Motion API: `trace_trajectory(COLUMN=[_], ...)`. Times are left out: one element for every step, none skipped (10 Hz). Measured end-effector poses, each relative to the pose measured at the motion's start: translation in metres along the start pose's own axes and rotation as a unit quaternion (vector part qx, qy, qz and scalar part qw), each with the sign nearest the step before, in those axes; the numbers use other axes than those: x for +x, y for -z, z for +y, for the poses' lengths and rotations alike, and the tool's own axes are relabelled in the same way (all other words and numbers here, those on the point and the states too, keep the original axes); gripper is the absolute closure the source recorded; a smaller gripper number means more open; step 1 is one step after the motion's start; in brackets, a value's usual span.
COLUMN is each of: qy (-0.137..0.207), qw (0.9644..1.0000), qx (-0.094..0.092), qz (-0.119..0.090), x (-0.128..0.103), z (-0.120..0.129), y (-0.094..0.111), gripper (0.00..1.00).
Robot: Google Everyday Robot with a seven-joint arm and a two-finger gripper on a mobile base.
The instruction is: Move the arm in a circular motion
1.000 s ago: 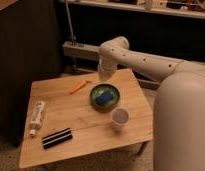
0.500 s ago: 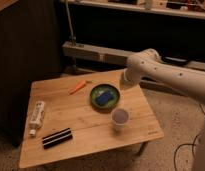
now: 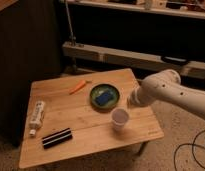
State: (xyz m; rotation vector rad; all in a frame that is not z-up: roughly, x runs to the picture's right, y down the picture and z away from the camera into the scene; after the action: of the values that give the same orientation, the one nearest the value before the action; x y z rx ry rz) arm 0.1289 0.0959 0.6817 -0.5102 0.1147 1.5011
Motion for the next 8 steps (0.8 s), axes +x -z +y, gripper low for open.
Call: trace_trajectory(qy=[0.018,0.047,0.075,0.097,0.133,0.157,0.177,0.199], qw=[0.9997,0.9980,0.9950,0.9918,0.9854,0.9802,0.9753,0.9698], qx=[-0.008,-0.023,-0.036,-0.045,-0.059,-0.070,-0.080,-0.092], qz=[0.015,0.035,0.055,0.069,0.088,0.098,0.104,0.107], x=[0.016,0.033,0.046,0.055,0.061,0.060,0.055,0.043], z=[0.018,0.045,0.072,0.095,0.135,0.165,0.190,0.215], y=[0.006,0.011,0.011,0.008,-0.002,-0.010,-0.018,-0.029], gripper=[1.00,1.00,1.00,1.00,1.00,1.00,1.00,1.00])
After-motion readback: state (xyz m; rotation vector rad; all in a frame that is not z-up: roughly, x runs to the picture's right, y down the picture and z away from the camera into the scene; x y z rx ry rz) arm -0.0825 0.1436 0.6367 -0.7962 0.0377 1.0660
